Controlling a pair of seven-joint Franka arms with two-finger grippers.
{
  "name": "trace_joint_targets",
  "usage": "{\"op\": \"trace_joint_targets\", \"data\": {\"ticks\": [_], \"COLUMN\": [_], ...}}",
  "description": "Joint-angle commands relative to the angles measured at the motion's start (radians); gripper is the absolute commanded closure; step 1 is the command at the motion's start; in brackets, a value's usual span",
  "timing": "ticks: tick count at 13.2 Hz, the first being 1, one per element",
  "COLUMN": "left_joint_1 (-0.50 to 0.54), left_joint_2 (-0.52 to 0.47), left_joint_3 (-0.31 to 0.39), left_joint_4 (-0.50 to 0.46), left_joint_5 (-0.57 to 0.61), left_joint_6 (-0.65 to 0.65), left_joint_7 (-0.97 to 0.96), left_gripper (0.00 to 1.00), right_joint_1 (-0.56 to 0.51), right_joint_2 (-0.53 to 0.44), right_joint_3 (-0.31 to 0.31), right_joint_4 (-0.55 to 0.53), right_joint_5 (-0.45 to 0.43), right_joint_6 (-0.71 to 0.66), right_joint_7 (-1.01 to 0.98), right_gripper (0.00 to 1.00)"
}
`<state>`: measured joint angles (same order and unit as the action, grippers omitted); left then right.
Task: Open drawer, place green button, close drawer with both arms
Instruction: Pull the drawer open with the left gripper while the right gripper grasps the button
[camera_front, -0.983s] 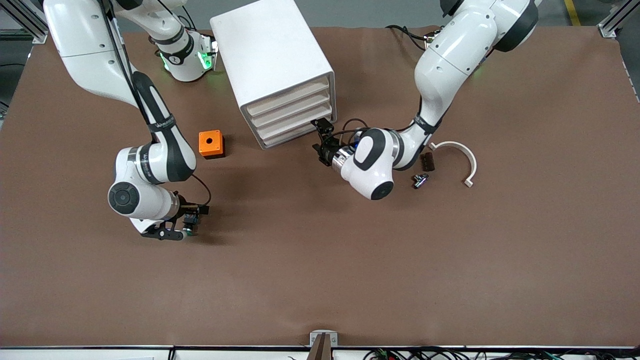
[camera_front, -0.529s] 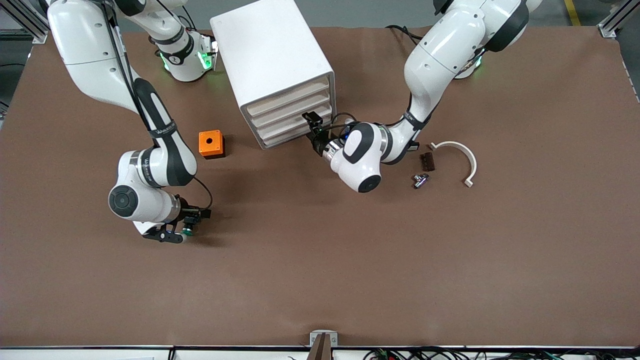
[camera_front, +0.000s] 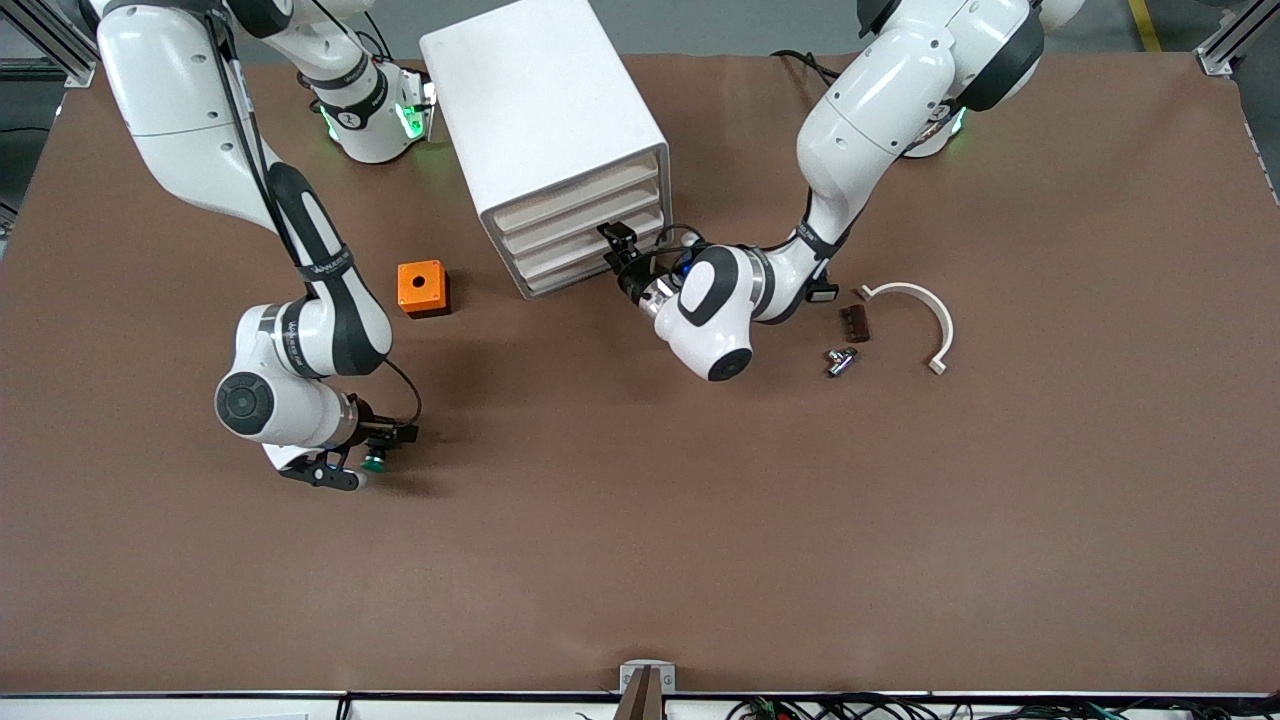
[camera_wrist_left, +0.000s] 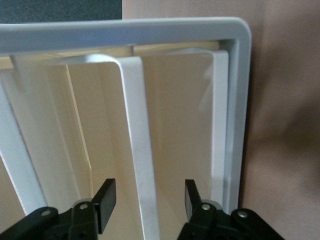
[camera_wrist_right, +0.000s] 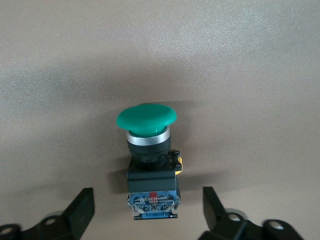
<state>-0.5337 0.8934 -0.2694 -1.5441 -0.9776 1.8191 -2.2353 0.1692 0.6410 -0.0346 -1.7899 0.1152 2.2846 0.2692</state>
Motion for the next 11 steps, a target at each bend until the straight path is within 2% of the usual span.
{"op": "trace_joint_targets", "data": {"ticks": [1,2,3,7,9,11], "left_joint_1": [-0.031,-0.029,-0.029,0.006,0.043,0.049], "left_joint_2": [0.010,0.012,0.012,0.004,0.010,0.010], "left_joint_3": [0.004,0.007,0.010,0.018,0.022,0.065], "left_joint_4": [0.019,0.019,0.019,0.027,0.059,0.085], "left_joint_5": [-0.018,-0.018,-0.016,-0.012,-0.006,-0.009], "left_joint_6": [-0.009,-0.007,-0.007,-0.007,-0.007,-0.007], "left_joint_7": [-0.012,-0.012,-0.012,-0.007,0.000,0.043], "left_gripper": [0.72,0.91,1.00,1.00,1.00,1.00], "right_joint_1": [0.007,0.006,0.006,0.006,0.009,0.012], "right_joint_2": [0.009,0.009,0.009,0.008,0.005,-0.004], "right_joint_3": [-0.007,-0.007,-0.007,-0.005,-0.005,-0.005], "right_joint_4": [0.012,0.010,0.010,0.010,0.012,0.017], "right_joint_5": [-0.017,-0.026,-0.028,-0.026,-0.028,-0.026], "right_joint_6": [0.007,0.007,0.006,-0.002,-0.007,-0.020], "right_joint_7": [0.015,0.015,0.015,0.012,0.013,0.013], "right_gripper": [0.24,0.31,0.36,0.54,0.67,0.73]}}
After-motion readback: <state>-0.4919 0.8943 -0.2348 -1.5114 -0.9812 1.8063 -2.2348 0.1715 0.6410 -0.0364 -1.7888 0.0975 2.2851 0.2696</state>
